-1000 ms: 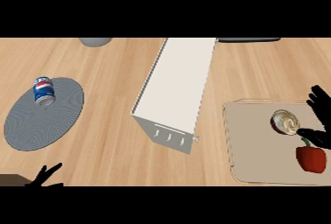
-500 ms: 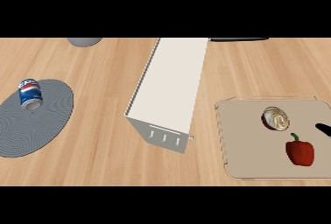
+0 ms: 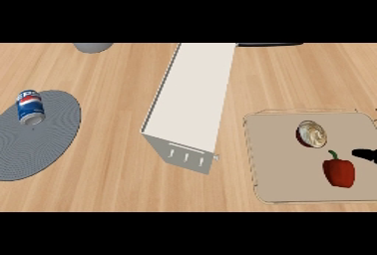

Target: Pick the cupcake from the tray and place it in the tiered shelf

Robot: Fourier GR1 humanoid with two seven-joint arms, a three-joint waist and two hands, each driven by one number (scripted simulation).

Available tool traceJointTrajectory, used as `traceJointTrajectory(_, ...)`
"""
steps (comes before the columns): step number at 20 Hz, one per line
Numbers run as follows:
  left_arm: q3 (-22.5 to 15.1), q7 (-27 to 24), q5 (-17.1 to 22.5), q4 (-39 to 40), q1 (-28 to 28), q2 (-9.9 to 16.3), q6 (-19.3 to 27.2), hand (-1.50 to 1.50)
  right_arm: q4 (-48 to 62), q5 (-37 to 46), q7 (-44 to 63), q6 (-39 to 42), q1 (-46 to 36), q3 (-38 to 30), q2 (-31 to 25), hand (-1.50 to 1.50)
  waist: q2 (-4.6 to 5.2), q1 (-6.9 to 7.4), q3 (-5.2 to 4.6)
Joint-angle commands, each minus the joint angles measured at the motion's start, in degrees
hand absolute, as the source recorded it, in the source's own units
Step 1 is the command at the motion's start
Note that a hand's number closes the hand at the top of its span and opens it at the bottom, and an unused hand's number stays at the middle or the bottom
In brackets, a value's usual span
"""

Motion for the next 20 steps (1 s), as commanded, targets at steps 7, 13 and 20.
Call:
traceJointTrajectory(7,2.32,-7.00,0.22,-9.11,-11.36,-6.28,1.89,0.00,-3.16,17.42,11.97,3.31,-3.60,11.65,-14.71,-1.50,0.85,0.52,-2.09)
traceJointTrajectory(13,2.21,-7.87,-0.38,-9.52,-11.17,-7.33,2.21,0.00,-5.16,24.61,21.13,1.57,-6.68,16.10,-16.34,-1.50,0.80,1.02,-1.85)
traceJointTrajectory(20,1.61,-7.08,-0.25,-8.91,-12.95,-8.48,1.97,0.00,-6.41,26.23,28.61,3.55,-10.26,21.51,-10.31,-1.50,1.31,0.55,-1.65)
